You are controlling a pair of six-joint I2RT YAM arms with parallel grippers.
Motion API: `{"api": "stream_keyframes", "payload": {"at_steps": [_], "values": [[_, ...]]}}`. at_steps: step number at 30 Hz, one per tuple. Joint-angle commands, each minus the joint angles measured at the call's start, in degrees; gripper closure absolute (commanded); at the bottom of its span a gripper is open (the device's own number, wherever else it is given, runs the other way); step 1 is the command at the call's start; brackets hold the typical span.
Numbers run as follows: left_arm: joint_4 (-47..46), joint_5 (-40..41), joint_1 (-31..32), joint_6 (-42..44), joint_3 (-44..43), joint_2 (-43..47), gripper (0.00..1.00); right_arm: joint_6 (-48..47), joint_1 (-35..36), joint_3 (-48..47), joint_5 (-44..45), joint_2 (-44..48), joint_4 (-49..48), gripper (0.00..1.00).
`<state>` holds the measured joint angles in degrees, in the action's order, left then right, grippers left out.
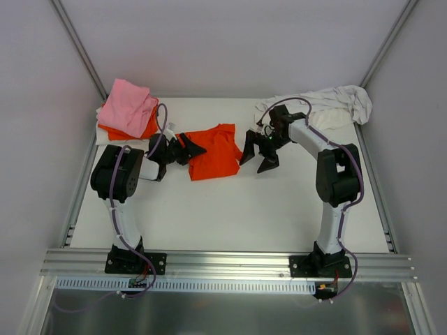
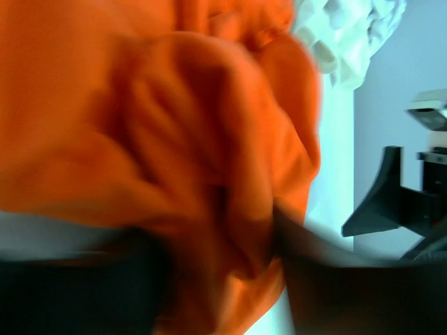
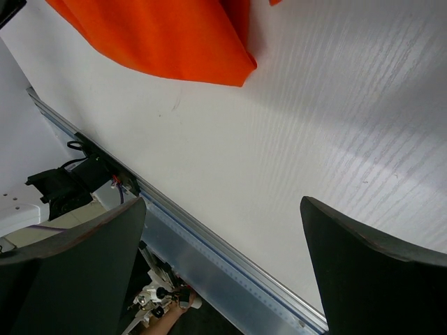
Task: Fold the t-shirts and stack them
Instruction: Put the neatly folded tshirt into the corner of the board with the left arm
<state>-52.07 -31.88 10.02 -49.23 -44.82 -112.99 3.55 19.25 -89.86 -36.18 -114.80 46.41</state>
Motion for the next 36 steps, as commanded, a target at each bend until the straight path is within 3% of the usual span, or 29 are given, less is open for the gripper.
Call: {"api": "stream_keyframes", "payload": {"at_steps": [1, 2, 11, 14, 21, 25, 36], "values": [[6.71, -4.83, -0.44, 2.03, -2.36, -4.6, 0.73, -1.18, -0.35, -2.77, 1.11, 1.25, 3.07, 0.01], [8.29, -4.95, -0.35, 2.38, -3.51, -5.48, 1.0, -1.18, -0.44, -2.77, 1.2, 1.25, 3.07, 0.0], [20.95, -5.04, -0.53, 9.4, -12.65, -5.84, 1.0, -0.74, -0.35, -4.18, 1.29, 0.9, 3.33, 0.01], [38.02, -2.67, -0.27, 17.11, -19.76, -4.0, 1.0, -0.56, -0.35, -4.0, 1.29, 1.07, 3.24, 0.0], [72.85, 9.98, 0.0, 36.39, -48.38, -5.57, 1.0, 1.45, -0.35, -2.07, 0.06, 1.86, -1.05, 0.01], [80.54, 16.13, -0.53, 40.7, -55.9, -7.24, 1.0, 2.6, -0.44, -1.19, -0.64, 2.57, -3.26, 0.01], [86.87, 20.01, -1.32, 43.52, -57.48, -6.36, 1.0, 2.86, -1.23, 3.99, -0.99, 6.6, -6.95, 0.01]]}}
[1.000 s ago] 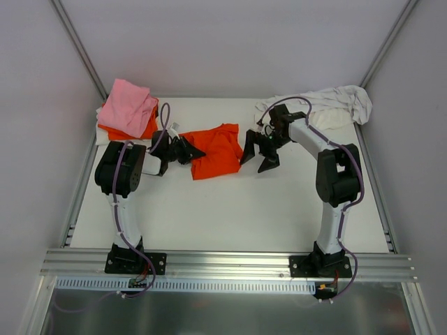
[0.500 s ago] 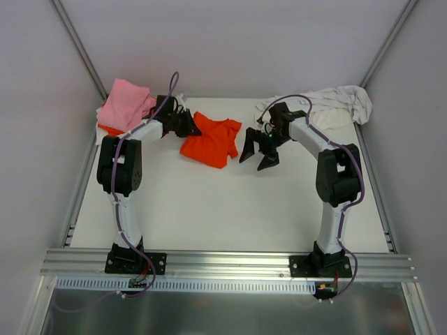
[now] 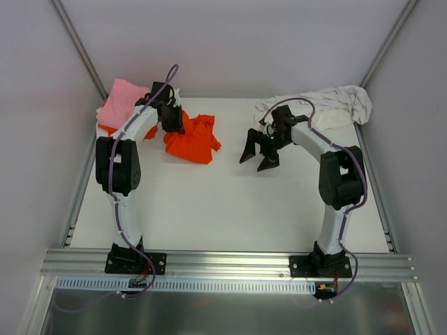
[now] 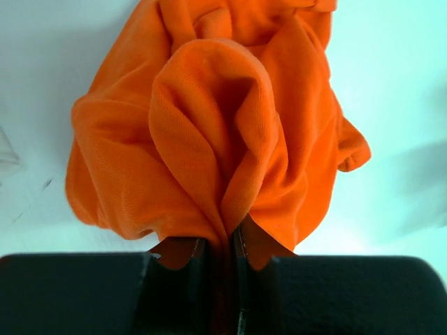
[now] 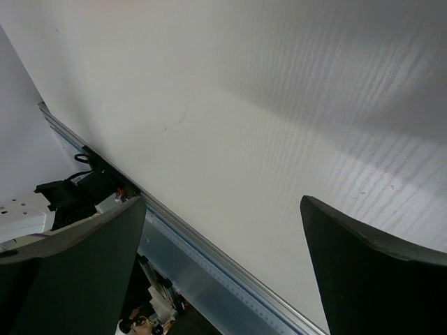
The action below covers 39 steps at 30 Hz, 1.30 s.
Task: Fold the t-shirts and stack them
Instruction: Put the neatly folded tshirt into the corner of the board with the left arm
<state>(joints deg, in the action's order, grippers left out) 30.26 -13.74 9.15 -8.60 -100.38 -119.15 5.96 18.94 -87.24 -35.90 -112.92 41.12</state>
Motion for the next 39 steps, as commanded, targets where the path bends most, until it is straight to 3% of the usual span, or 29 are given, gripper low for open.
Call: {"api": "stream_keyframes", "payload": {"at_steps": [1, 8, 16, 28, 39], "values": [[5.59, 1.78, -0.53, 3.06, -2.62, -0.64, 1.0, 0.37, -1.36, 1.72, -1.36, 4.99, -1.83, 0.01], [10.87, 2.75, -0.53, 3.86, -8.95, -2.66, 1.0, 0.2, -2.59, 4.44, -2.07, 7.01, -3.33, 0.01], [6.49, 10.48, -0.1, 6.13, -10.1, 0.5, 1.0, 0.11, -3.03, 7.52, -2.77, 8.77, -4.82, 0.01], [8.85, 12.42, -0.09, 12.9, -16.34, 1.91, 1.0, -0.95, -4.44, 10.42, -3.83, 9.92, -5.88, 0.01], [7.01, 20.41, -1.85, 15.46, -15.81, 7.79, 1.0, -0.86, -5.49, 11.39, -5.5, 9.39, -7.46, 0.01]]}}
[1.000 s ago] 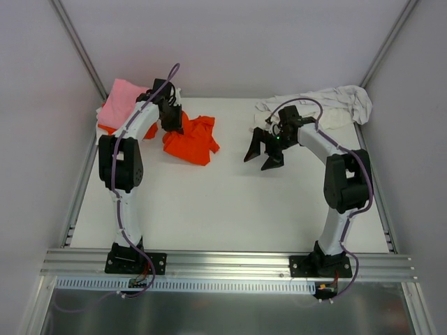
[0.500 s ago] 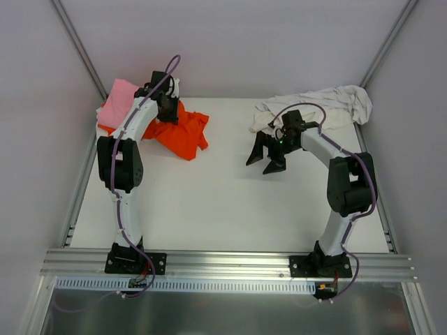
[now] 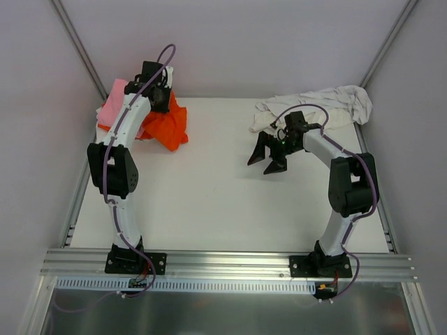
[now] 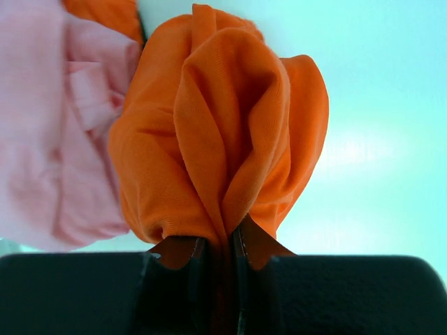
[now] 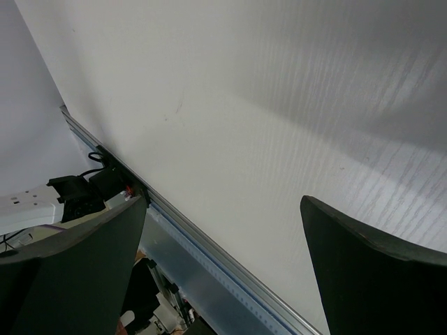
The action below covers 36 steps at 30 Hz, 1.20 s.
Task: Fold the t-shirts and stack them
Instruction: Put the neatly folded tshirt into the corner of the board with the left arm
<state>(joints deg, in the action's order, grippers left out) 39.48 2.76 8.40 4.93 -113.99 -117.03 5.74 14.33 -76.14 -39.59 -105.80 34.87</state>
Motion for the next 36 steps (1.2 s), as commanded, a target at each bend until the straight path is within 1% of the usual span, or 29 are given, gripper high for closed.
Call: {"api": "stream_keyframes", "payload": {"at_steps": [1, 5, 10, 13, 14, 16, 18, 22, 24, 27, 33, 36], "values": [[-2.65, 4.09, -1.54, 2.01, -2.2, 6.02, 1.0, -0.47, -0.88, 0.38, -2.06, 2.35, -1.21, 0.0], [-3.36, 3.48, -3.21, 2.63, -3.69, 6.29, 1.0, -0.46, -1.14, 0.38, -2.33, 2.35, -1.3, 0.0], [-3.71, 0.75, -6.03, 2.54, -4.83, 6.64, 1.0, -0.38, -1.49, 0.73, -2.68, 2.53, -1.39, 0.01], [-4.5, -2.75, -7.96, 2.8, -5.62, 6.64, 1.0, -0.29, -1.76, 0.64, -2.59, 2.53, -1.39, 0.01], [-4.59, -5.2, -9.62, 2.89, -5.97, 6.56, 1.0, -0.29, -1.76, 0.55, -2.68, 2.27, -1.3, 0.0], [-5.2, -8.98, -10.68, 3.33, -6.85, 6.2, 1.0, -0.2, -1.67, 0.38, -2.77, 2.18, -1.3, 0.01], [-5.82, -11.28, -12.27, 3.68, -7.29, 6.12, 1.0, -0.2, -1.67, 0.38, -2.68, 2.26, -1.12, 0.01], [-7.75, -13.57, -13.32, 4.91, -8.08, 6.03, 1.0, -0.29, -1.76, 0.73, -2.51, 2.0, -0.77, 0.01], [-8.19, -14.28, -13.24, 4.04, -9.05, 5.42, 1.0, -0.38, -1.76, 0.73, -2.42, 2.0, -0.51, 0.01], [-8.11, -13.5, -13.33, 3.42, -10.81, 4.8, 1.0, -0.81, -1.67, 0.55, -2.24, 1.91, 0.11, 0.01], [-8.55, -6.56, -13.24, 5.26, -14.15, 4.45, 1.0, -1.08, -1.76, 0.64, -2.15, 1.65, 0.37, 0.01], [-8.11, -3.75, -13.41, 4.83, -14.5, 4.01, 1.0, -1.08, -1.76, 0.12, -2.24, 1.12, 0.63, 0.01]]}}
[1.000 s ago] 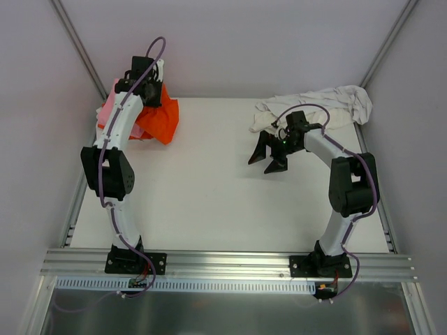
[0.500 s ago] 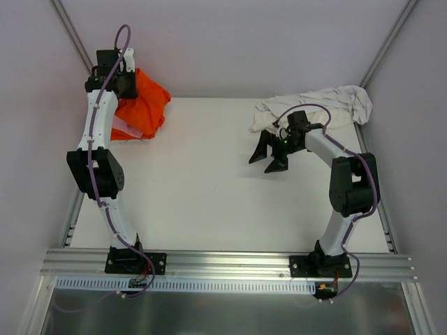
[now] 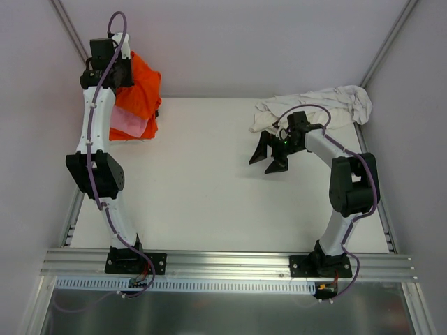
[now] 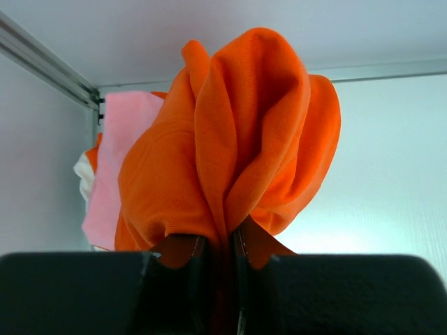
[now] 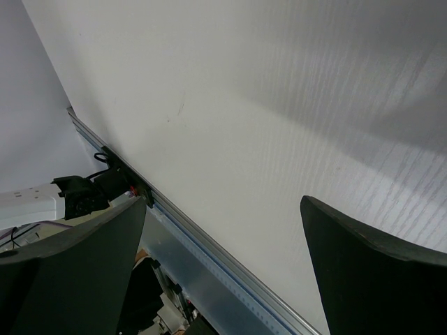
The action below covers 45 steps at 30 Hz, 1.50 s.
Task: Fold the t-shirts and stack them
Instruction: Put the neatly folded tshirt into the corner of the board with the left arm
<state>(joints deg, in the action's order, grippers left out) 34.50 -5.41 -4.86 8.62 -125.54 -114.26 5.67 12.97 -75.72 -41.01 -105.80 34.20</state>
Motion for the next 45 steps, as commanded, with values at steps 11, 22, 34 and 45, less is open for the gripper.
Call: {"api": "stream_keyframes", "payload": {"at_steps": [11, 22, 34, 45], "values": [[-2.51, 6.47, -0.32, 0.17, -2.96, 1.75, 1.0, -1.54, -0.4, -0.04, -0.38, 1.3, 1.84, 0.0], [-2.16, 5.05, -0.59, 1.13, -1.73, 2.2, 1.0, -1.54, -0.4, 0.05, -0.56, 0.94, 1.75, 0.0], [-3.39, 16.23, -0.15, 1.66, 0.38, 2.37, 1.0, -1.37, -0.84, 0.31, -1.0, 1.47, 2.19, 0.0], [-2.68, 9.63, 0.12, -0.45, 1.26, -0.18, 1.0, -1.54, -1.81, 2.25, -0.82, 2.61, 1.84, 0.01]]}}
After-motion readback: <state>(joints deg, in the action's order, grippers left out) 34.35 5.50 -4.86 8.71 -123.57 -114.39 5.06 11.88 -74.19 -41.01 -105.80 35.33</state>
